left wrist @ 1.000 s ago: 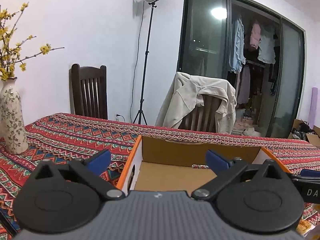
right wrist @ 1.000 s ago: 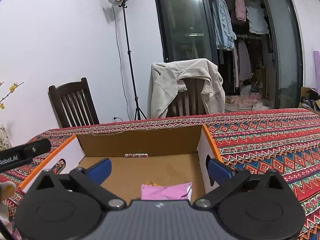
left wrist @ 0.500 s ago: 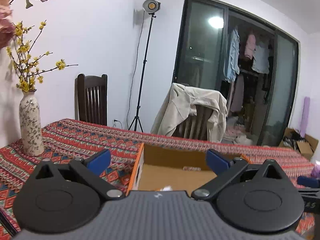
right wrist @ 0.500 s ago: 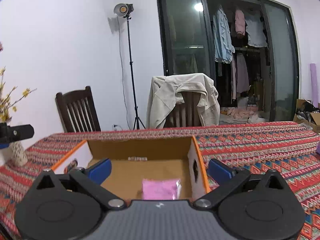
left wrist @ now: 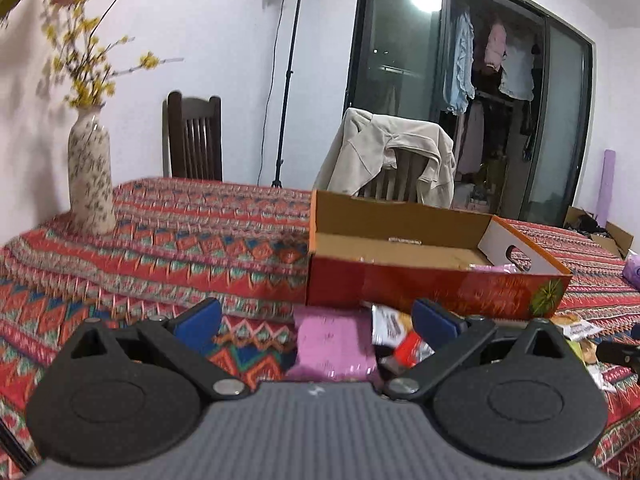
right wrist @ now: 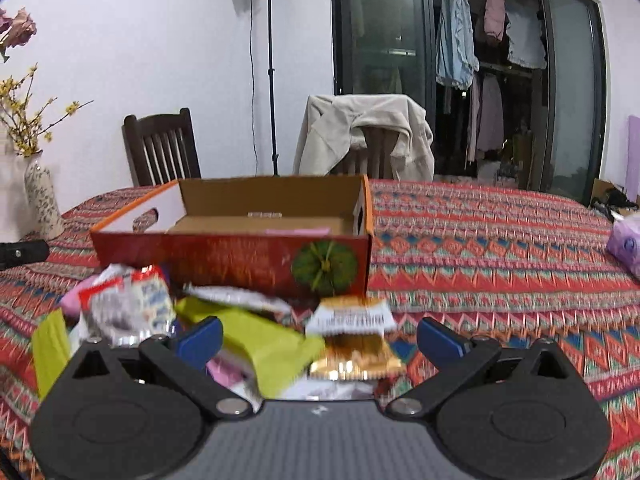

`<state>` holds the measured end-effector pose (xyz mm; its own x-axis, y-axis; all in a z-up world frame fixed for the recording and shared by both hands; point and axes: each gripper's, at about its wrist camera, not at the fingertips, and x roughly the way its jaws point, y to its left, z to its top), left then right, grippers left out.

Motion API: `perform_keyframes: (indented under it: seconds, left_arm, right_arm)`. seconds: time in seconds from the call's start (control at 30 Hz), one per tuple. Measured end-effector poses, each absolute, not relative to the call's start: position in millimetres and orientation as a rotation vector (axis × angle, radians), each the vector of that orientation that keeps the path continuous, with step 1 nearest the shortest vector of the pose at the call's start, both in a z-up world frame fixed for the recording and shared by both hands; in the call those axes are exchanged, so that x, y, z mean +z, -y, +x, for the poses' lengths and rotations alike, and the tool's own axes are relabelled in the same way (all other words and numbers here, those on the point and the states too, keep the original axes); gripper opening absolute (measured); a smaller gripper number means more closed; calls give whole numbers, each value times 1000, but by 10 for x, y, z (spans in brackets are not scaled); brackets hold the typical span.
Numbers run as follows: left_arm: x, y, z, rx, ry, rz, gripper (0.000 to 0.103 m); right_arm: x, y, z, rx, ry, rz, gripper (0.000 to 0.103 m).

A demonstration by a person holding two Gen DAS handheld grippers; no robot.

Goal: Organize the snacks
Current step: 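Withdraw both grippers from the box and move the left toward a pink packet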

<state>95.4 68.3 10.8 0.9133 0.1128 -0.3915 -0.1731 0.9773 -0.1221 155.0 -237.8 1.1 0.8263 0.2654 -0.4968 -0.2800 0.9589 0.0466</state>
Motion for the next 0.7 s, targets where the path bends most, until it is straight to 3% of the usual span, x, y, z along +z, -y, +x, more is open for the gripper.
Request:
perform_keyframes:
  seconds: [0.7]
  left_arm:
    - [-17, -739, 916, 171, -390, -186, 103]
  right_arm:
    - [106, 2430, 1957, 197, -618, -71, 102]
